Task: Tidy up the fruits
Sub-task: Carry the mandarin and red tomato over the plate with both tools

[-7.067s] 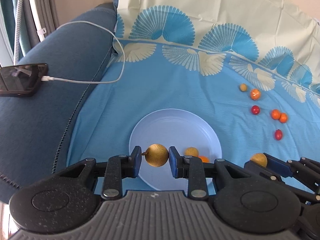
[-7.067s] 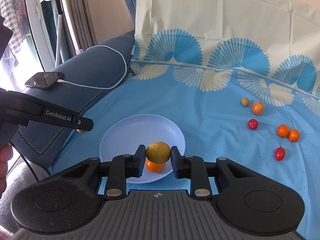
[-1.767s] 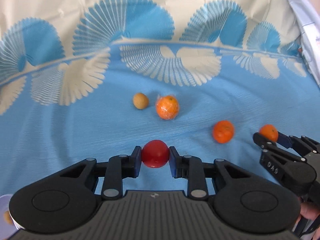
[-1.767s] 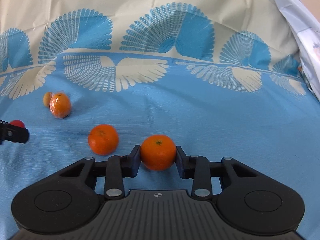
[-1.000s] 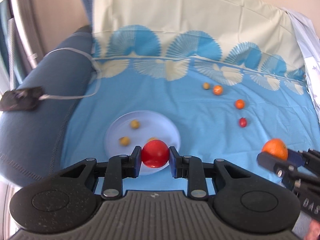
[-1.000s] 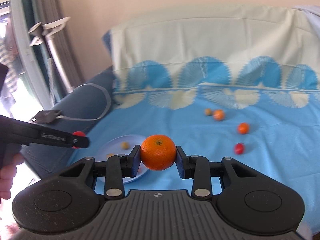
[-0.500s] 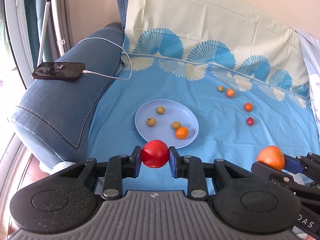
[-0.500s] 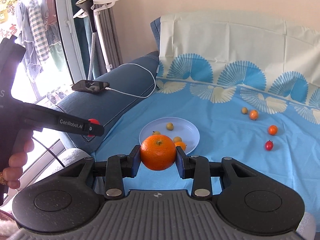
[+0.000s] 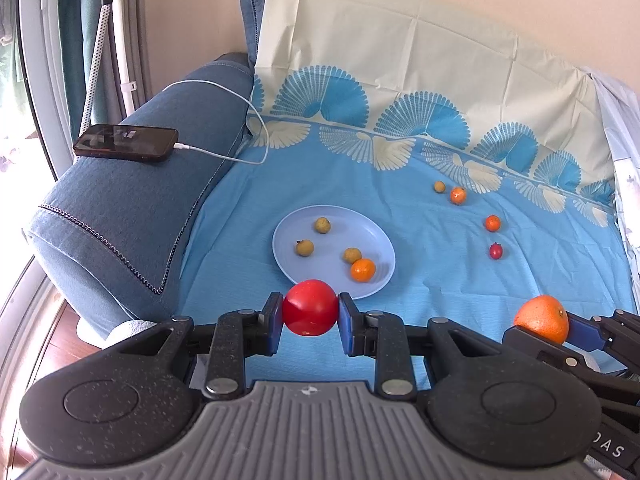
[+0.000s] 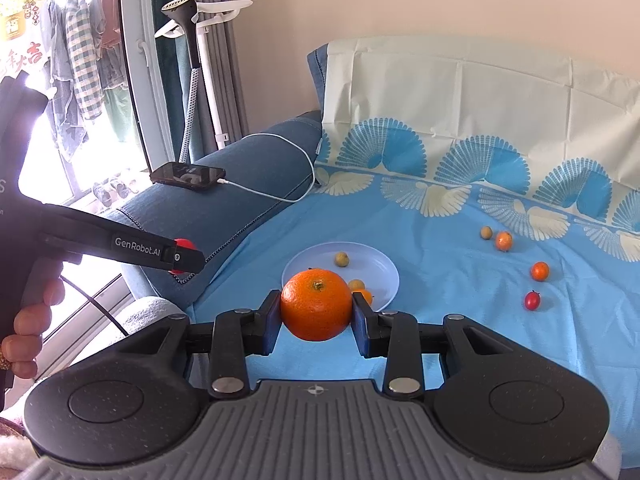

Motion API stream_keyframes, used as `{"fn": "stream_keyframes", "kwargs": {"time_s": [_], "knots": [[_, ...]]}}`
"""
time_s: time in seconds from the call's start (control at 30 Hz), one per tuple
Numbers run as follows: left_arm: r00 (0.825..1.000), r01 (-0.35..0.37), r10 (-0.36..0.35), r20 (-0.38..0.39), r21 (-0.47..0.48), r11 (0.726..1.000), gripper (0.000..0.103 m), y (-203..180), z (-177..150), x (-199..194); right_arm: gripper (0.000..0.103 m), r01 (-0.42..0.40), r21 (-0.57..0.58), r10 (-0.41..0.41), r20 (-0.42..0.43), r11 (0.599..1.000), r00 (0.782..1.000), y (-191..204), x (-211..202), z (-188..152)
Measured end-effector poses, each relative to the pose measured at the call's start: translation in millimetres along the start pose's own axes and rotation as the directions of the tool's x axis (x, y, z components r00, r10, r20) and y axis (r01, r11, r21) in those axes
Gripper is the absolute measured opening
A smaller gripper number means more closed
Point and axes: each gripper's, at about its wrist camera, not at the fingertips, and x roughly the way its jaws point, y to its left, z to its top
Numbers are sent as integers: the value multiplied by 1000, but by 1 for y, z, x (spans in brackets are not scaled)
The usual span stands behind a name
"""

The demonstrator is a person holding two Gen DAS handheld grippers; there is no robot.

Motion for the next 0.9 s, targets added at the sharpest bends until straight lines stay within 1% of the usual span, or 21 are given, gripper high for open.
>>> {"fn": "stream_keyframes", "kwargs": {"time_s": [0.57,0.9], "knots": [[999,-3,3,-34,-4,1000,32,2,1,16,38,-2,14,2,-26,1000,1000,1,7,-2],[998,-11,11,-55,-9,1000,32,7,5,31,38,0,15,1,-55,1000,998,0,20,2]]}}
